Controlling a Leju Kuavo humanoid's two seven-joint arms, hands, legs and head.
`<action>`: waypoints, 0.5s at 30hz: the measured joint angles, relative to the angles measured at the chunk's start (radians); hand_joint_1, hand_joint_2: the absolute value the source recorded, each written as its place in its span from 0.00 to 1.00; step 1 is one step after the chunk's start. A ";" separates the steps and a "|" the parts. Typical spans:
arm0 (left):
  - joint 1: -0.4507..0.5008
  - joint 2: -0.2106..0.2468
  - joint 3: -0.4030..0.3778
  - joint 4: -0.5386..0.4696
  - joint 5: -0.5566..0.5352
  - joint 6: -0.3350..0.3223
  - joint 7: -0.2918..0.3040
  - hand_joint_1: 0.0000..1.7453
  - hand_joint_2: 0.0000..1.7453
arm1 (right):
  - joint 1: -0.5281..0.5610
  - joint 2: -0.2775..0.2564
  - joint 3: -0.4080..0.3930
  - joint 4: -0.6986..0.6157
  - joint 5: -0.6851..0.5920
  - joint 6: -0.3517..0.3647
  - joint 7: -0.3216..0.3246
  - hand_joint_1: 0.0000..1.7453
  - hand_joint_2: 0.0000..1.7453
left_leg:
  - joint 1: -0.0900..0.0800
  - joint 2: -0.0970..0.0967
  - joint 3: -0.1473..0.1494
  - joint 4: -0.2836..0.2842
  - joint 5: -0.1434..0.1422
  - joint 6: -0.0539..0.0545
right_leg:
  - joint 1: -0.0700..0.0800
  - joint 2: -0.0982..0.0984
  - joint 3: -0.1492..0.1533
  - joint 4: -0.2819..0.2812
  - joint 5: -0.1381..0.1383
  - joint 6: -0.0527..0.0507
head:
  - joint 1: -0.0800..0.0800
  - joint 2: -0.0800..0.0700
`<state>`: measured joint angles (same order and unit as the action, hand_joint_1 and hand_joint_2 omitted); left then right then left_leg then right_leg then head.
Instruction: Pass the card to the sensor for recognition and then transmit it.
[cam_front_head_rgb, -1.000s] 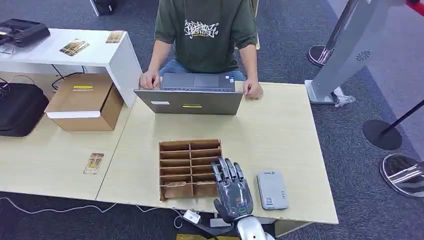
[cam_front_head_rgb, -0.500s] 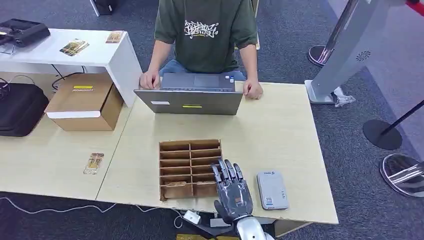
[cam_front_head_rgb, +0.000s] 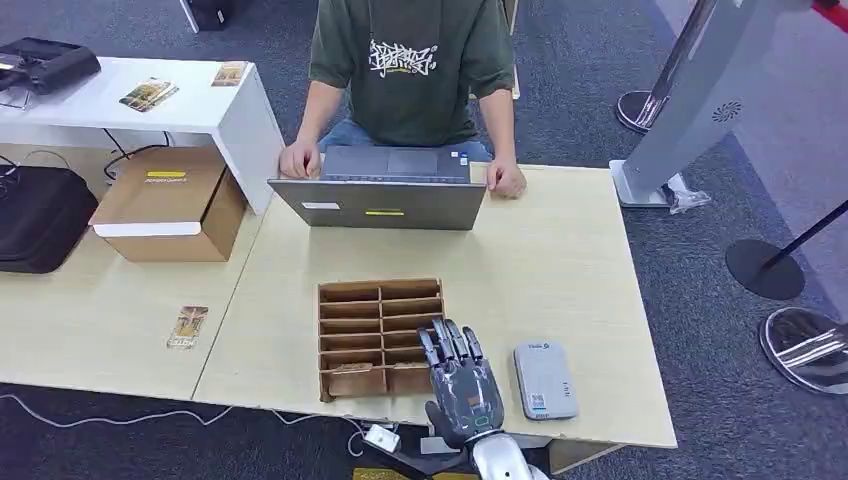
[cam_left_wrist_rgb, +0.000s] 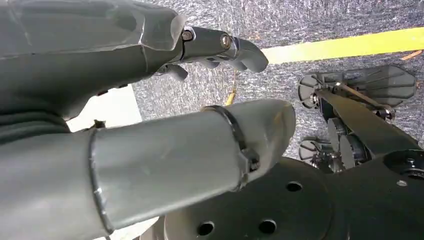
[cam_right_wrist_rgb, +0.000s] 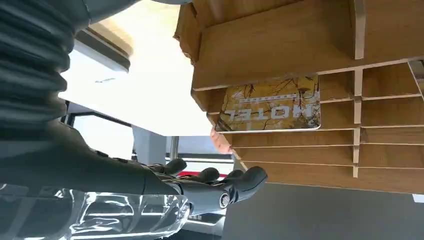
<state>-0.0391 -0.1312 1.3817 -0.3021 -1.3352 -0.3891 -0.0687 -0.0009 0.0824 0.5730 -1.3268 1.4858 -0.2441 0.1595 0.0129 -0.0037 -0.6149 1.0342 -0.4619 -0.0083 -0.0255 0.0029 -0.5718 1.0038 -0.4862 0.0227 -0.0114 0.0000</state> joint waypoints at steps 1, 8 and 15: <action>0.000 0.000 0.000 0.000 0.000 0.000 0.000 0.00 0.00 | 0.000 0.000 0.000 0.000 0.000 0.000 0.000 0.00 1.00 | 0.000 0.000 0.000 0.000 0.000 0.000 | 0.000 0.000 0.000 0.000 0.000 0.000 | 0.000 0.000; 0.000 0.000 0.000 0.000 0.000 0.000 -0.001 0.00 0.00 | 0.000 0.000 0.000 0.000 0.000 -0.001 -0.001 0.00 1.00 | 0.000 0.000 0.000 0.000 0.000 0.000 | 0.000 0.000 0.000 0.000 0.000 0.000 | 0.000 0.000; 0.000 0.000 0.000 0.000 -0.009 0.000 -0.008 0.00 0.00 | 0.000 0.001 0.000 0.000 -0.002 -0.001 -0.008 0.00 1.00 | 0.000 0.000 0.000 0.000 0.000 0.000 | 0.000 0.000 0.000 0.000 0.000 0.000 | 0.000 0.000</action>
<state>-0.0390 -0.1308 1.3817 -0.3021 -1.3439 -0.3891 -0.0767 -0.0011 0.0835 0.5730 -1.3264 1.4839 -0.2453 0.1518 0.0129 -0.0038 -0.6150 1.0342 -0.4619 -0.0083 -0.0255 0.0028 -0.5716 1.0038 -0.4862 0.0228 -0.0114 0.0000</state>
